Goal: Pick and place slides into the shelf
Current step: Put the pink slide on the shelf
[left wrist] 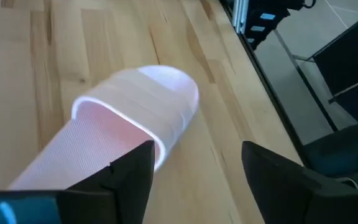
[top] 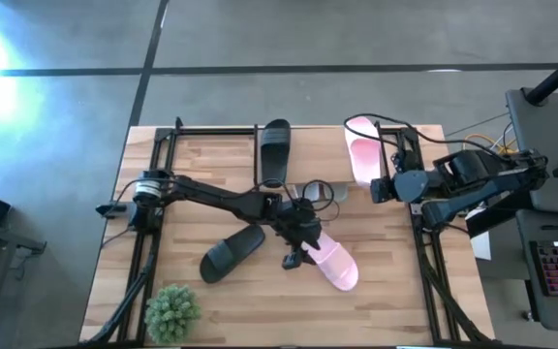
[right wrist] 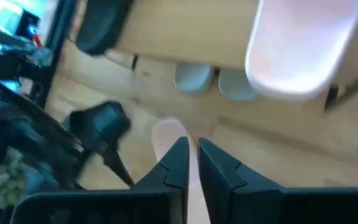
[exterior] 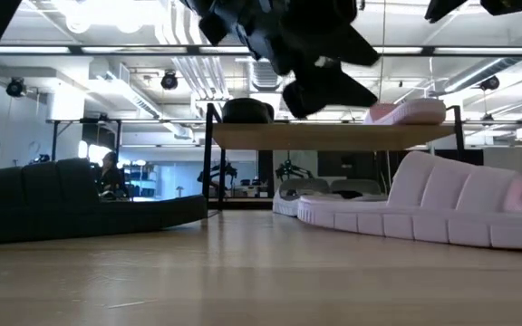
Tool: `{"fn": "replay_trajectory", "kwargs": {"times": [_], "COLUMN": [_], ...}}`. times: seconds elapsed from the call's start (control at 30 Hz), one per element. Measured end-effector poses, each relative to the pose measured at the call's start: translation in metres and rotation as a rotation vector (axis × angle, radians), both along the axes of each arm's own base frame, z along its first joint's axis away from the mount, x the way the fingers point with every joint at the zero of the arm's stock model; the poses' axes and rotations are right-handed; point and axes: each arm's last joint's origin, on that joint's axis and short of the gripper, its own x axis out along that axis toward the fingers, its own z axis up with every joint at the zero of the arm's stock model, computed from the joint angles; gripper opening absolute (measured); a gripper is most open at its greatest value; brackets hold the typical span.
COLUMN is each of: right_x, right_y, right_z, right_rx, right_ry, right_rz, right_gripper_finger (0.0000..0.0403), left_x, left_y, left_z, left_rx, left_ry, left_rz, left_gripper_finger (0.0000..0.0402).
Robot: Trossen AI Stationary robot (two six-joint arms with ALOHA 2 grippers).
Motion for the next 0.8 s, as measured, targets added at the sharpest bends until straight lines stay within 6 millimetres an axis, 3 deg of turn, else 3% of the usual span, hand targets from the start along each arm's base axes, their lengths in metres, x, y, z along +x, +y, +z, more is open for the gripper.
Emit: {"fn": "replay_trajectory", "kwargs": {"times": [0.23,0.43,0.53,0.8], "right_x": [0.003,0.029,0.044,0.086], "right_y": [0.012,0.049,0.068,0.101], "right_z": [-0.007,-0.023,-0.035,-0.077], "right_rx": [0.269,0.41,0.406,0.373], "right_ry": [0.098,0.204,0.254,0.359], "right_rz": [0.099,0.237,0.26,0.222], "right_gripper_finger": [0.0047,0.0049,0.0049,0.0048], "left_x": [-0.033,-0.078,-0.095,-0.125], "left_y": [0.006,0.015,0.02,0.022], "left_z": [0.048,0.08,0.079,0.042], "left_rx": [0.121,0.336,0.366,0.268], "left_ry": [-0.053,0.011,0.021,0.178], "left_rz": [-0.066,0.004,0.036,0.096], "left_gripper_finger": [0.0228,0.0228,0.0228,0.0228]}}
